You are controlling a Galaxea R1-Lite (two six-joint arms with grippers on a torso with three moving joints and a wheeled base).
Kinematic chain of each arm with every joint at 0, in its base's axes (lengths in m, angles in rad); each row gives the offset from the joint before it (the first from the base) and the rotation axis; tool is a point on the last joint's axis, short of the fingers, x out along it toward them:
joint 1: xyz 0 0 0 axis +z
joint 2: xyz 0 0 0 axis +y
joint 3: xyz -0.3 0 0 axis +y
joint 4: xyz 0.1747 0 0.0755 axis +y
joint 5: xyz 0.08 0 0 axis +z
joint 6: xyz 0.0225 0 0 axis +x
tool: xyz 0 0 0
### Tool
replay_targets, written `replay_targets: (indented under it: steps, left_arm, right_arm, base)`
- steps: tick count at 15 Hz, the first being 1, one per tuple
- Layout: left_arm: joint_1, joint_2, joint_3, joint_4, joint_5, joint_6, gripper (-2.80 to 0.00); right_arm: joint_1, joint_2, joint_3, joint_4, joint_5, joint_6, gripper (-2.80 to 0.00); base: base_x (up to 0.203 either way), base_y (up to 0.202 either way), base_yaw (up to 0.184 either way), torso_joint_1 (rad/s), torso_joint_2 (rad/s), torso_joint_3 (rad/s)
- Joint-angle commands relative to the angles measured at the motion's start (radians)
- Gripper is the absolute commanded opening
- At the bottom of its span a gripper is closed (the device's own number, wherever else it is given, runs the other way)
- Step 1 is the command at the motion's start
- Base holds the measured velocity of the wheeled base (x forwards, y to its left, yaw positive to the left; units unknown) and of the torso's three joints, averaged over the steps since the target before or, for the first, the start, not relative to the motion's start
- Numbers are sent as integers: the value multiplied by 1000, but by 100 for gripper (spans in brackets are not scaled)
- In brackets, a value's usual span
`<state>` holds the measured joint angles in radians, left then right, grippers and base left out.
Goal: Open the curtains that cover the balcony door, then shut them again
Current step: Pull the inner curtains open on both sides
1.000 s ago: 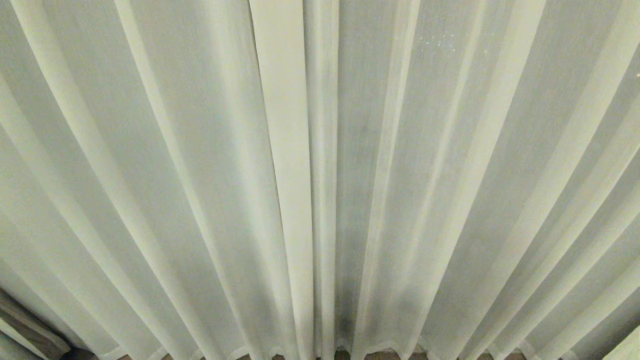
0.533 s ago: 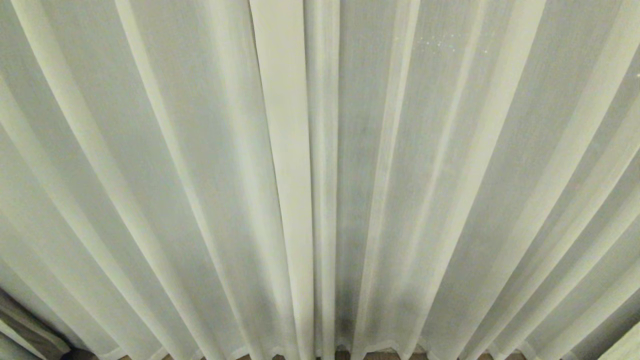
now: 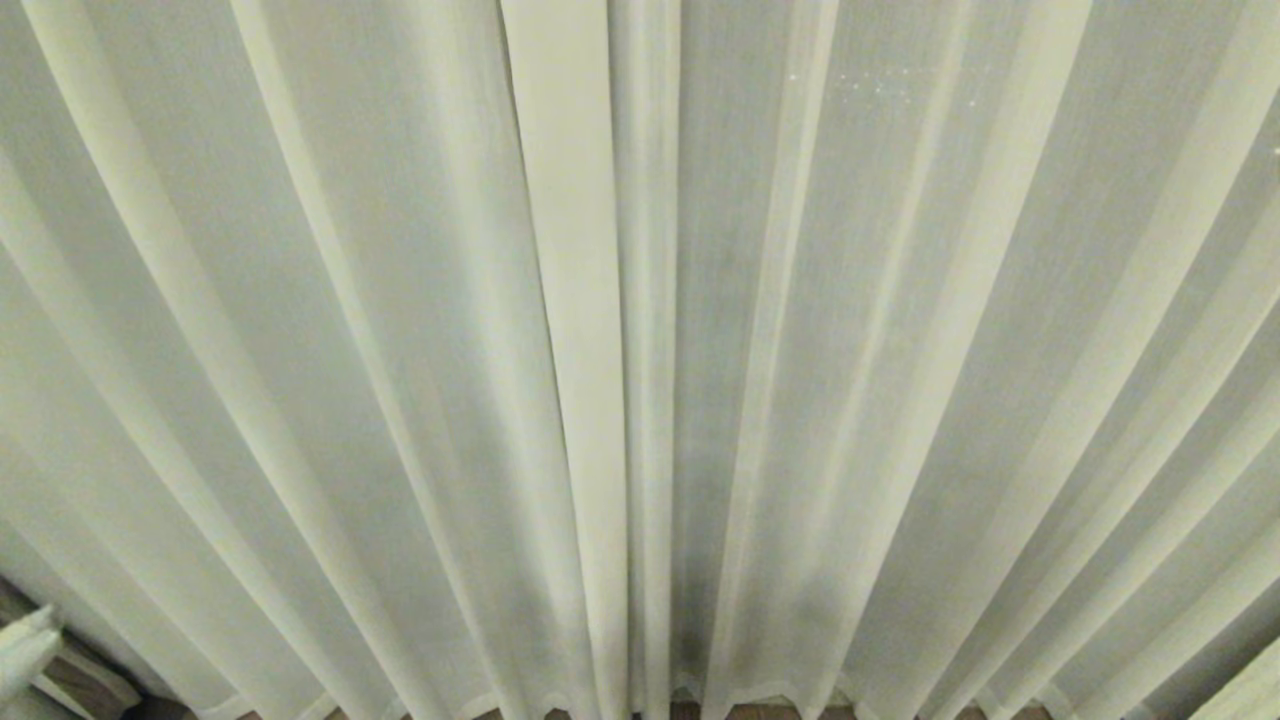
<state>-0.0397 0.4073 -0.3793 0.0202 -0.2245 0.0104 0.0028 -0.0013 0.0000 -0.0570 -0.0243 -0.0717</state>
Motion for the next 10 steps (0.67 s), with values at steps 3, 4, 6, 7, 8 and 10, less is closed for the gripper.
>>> replay_targets:
  steps: [3,4,6,7,8,10]
  left_arm:
    - [-62,340,-125,-114,-104,2,-280]
    - [-78,379,-137,-145,-112,2,-280]
    - [-97,436,-148,-193,-125,-1,0]
    - [-113,439,-148,-195,-127,-2,0]
    - [-135,439,-149,-195,-125,-3,0]
    - [-144,456,-152,-197,-120,-16,0]
  right_arm:
    - [0,1,0,-1,0,0,-280]
    - [0,1,0,0,0,-2,-280]
    - [0,1,0,-1,0,0,-280]
    - [0,1,0,0,0,-2,-280]
    - [0,1,0,-1,0,-1,-280]
    - [0,1,0,-1,0,-2,-280]
  base:
    - [0,0,0,0,0,0]
    - [0,0,0,0,0,0]
    - [0,0,0,0,0,0]
    - [0,0,0,0,0,0]
    - [0,0,0,0,0,0]
    - [0,0,0,0,0,0]
